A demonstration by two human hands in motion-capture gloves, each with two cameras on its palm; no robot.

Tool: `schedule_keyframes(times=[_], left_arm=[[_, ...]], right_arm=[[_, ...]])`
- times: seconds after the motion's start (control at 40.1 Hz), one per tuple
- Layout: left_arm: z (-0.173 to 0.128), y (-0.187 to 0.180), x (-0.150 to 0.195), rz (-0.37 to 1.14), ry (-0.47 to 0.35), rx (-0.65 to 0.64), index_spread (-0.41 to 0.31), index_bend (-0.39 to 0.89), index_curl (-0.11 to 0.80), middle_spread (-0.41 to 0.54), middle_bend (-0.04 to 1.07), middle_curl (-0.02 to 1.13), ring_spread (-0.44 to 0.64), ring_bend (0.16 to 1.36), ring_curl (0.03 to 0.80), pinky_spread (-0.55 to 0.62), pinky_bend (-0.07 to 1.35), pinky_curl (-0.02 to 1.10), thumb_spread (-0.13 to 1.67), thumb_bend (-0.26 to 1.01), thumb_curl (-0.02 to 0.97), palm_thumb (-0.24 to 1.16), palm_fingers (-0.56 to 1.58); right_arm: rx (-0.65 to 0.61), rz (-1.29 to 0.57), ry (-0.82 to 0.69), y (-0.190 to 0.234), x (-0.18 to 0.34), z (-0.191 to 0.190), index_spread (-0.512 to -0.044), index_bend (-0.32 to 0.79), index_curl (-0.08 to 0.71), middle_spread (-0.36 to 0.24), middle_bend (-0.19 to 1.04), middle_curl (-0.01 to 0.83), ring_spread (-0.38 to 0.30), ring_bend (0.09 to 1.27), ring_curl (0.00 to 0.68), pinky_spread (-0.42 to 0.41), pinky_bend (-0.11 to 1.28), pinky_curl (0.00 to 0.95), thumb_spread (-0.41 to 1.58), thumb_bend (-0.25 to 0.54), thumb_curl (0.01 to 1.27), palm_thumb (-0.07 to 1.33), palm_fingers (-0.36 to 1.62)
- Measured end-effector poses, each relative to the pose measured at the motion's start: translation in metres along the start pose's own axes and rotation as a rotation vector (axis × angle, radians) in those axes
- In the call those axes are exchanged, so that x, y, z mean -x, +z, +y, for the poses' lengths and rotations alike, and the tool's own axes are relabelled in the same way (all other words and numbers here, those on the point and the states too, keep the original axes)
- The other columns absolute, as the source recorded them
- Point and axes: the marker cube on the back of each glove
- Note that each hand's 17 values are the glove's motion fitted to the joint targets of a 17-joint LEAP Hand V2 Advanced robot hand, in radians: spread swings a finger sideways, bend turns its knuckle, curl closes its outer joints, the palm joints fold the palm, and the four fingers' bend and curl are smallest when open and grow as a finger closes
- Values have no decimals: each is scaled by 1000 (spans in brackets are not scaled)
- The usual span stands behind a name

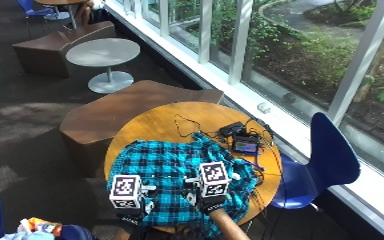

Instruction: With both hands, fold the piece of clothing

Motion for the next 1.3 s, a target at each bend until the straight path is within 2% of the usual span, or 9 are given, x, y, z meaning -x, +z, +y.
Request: schedule_keyframes(times=[0.125,0.224,0.349,0.673,0.797,1.096,1.196,1.246,1.295], left_arm=[[-23,-1,15,-86,-1,-156,-100,135,89,-67,260,170,-9,467,178,18,498,176,688,113,91,217,696],[-9,12,6,14,-14,-14,-118,137,124,-79,251,219,-11,478,220,22,516,219,846,97,122,225,671],[-12,18,9,21,-28,27,-130,136,156,-87,241,256,-12,482,246,24,521,248,965,73,156,231,655],[-4,21,11,34,-48,84,-140,132,213,-91,215,319,-10,484,283,28,522,295,1088,6,223,248,631],[5,28,12,37,-15,117,-142,131,228,-87,203,336,-9,486,293,28,521,310,1104,-11,241,258,624],[52,107,42,-108,78,431,-111,70,218,-46,169,363,27,530,330,38,585,362,1076,-19,278,273,460],[55,114,47,-173,75,303,-99,93,215,-21,166,357,36,545,332,46,609,373,1070,-6,293,310,419],[52,116,50,-219,76,179,-99,121,223,-17,165,354,33,548,333,44,613,375,1072,5,302,352,416],[44,122,54,-249,77,58,-130,177,244,-82,190,359,-34,558,332,6,609,374,1093,66,325,478,574]], right_arm=[[4,6,9,3,-3,0,-259,163,106,-1,205,98,81,264,94,186,449,160,731,187,97,296,330],[-2,16,26,6,-7,-1,-304,155,140,-1,205,135,98,265,120,220,462,196,917,181,129,307,309],[-4,14,39,7,-12,-3,-335,152,168,-1,202,172,112,269,142,245,466,222,1062,161,163,310,294],[-7,36,73,11,-24,3,-363,149,216,-1,192,238,126,278,184,267,471,267,1216,100,227,320,266],[30,45,73,26,-31,17,-366,151,230,-1,188,255,131,277,195,270,474,280,1236,76,245,325,256],[273,-14,30,104,-53,67,-339,92,199,19,193,286,140,322,229,238,609,337,1083,-5,288,368,206],[288,-5,43,112,-62,68,-323,126,207,21,188,292,139,333,237,223,616,342,1058,-7,303,408,222],[272,-23,51,113,-67,67,-326,215,238,1,196,294,101,349,237,192,555,321,1062,22,321,480,355],[237,-27,55,111,-71,65,-329,264,266,-26,214,305,58,359,241,165,489,306,1075,45,336,543,454]])
